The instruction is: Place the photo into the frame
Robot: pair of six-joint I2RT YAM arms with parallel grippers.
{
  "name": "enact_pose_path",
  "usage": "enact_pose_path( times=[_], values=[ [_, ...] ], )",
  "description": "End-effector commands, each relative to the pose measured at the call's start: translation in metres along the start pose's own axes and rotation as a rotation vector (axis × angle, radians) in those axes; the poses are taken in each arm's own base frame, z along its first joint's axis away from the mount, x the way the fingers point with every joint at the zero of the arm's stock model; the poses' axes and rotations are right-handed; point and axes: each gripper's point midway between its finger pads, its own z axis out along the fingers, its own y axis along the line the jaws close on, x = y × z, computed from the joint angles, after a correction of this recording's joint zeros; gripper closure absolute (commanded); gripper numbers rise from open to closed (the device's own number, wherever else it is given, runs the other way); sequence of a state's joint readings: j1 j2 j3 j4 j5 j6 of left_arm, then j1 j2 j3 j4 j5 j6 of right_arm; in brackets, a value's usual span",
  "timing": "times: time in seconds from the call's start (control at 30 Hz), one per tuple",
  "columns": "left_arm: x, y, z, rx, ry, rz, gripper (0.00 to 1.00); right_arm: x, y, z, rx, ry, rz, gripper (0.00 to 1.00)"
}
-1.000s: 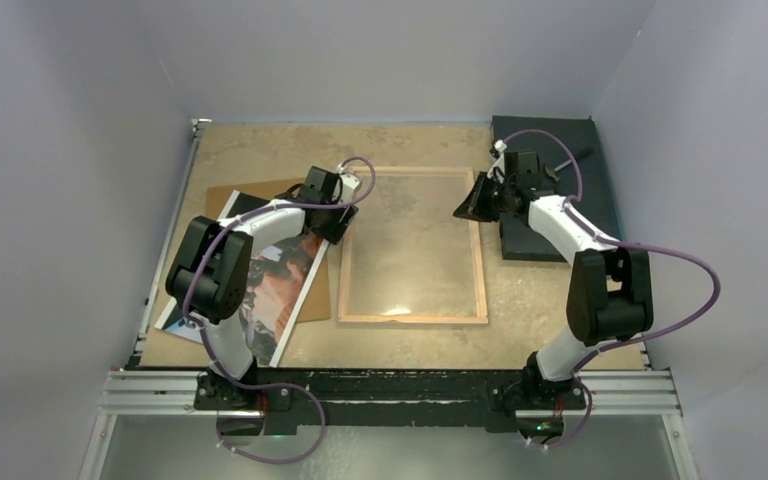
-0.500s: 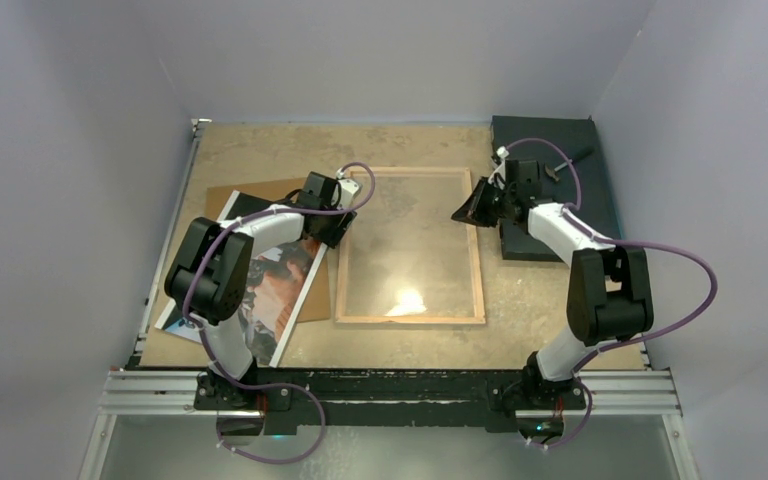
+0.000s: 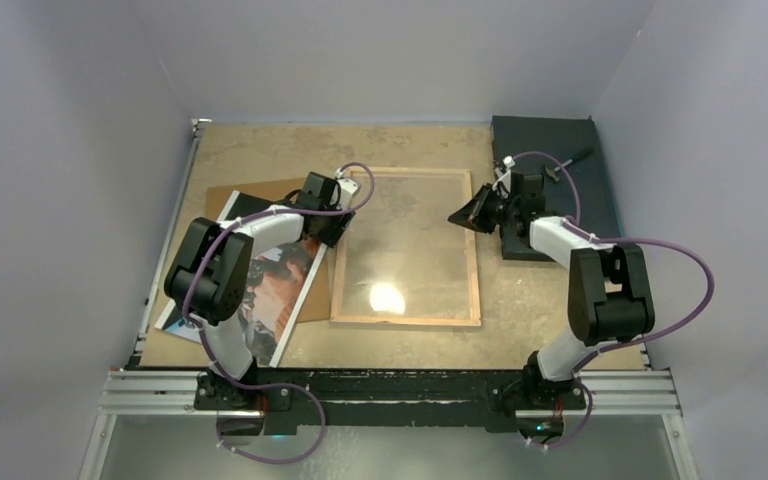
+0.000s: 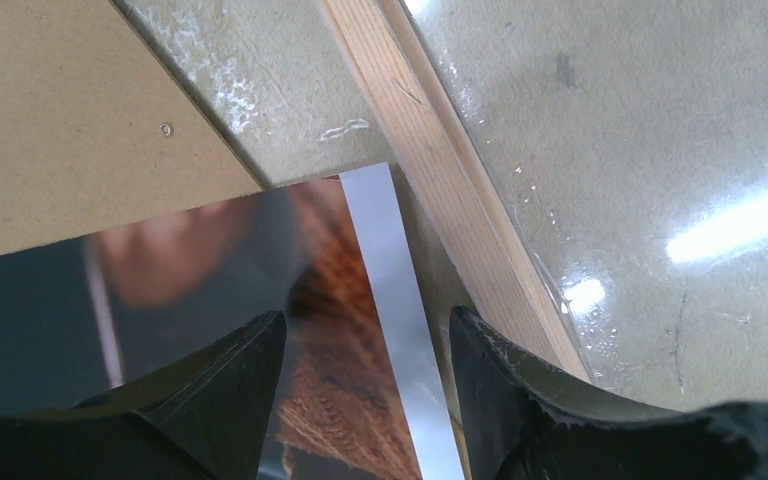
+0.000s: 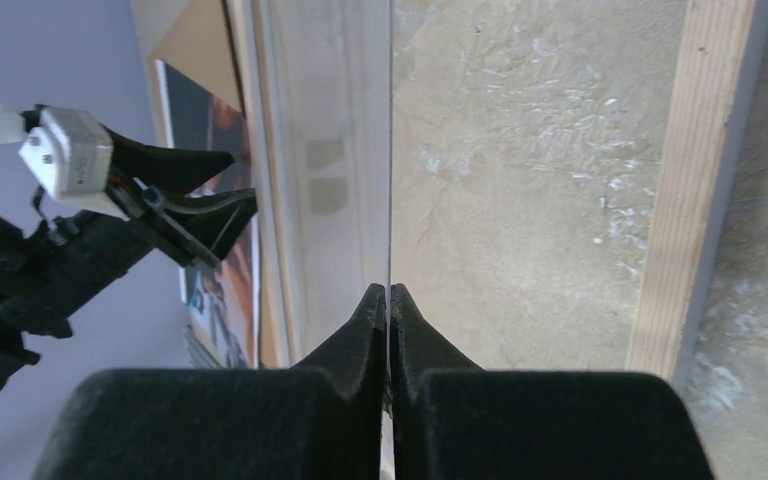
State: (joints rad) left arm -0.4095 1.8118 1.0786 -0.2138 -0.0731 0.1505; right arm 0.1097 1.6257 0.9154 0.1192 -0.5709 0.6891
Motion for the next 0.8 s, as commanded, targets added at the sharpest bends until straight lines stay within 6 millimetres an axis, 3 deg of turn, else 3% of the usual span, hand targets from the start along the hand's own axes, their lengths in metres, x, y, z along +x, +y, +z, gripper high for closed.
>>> enact_pose_path(
  times=[0.0,0.33,0.57,0.77],
  values=[
    [0.008,-0.019,0.000,0.048,0.010,0.025,0.40,0.009,0.045,-0.010,-0.191,0.024,0.012,1.00],
    [0.011,-0.022,0.000,0.055,0.011,0.029,0.40,-0.002,0.087,-0.030,-0.324,0.004,0.012,1.00],
    [0.011,-0.023,-0.002,0.057,0.008,0.028,0.41,0.008,0.081,-0.031,-0.316,0.007,0.060,1.00],
    [0.007,-0.027,-0.006,0.080,-0.015,0.017,0.42,0.012,0.087,-0.032,-0.319,-0.003,0.076,1.00]
  ],
)
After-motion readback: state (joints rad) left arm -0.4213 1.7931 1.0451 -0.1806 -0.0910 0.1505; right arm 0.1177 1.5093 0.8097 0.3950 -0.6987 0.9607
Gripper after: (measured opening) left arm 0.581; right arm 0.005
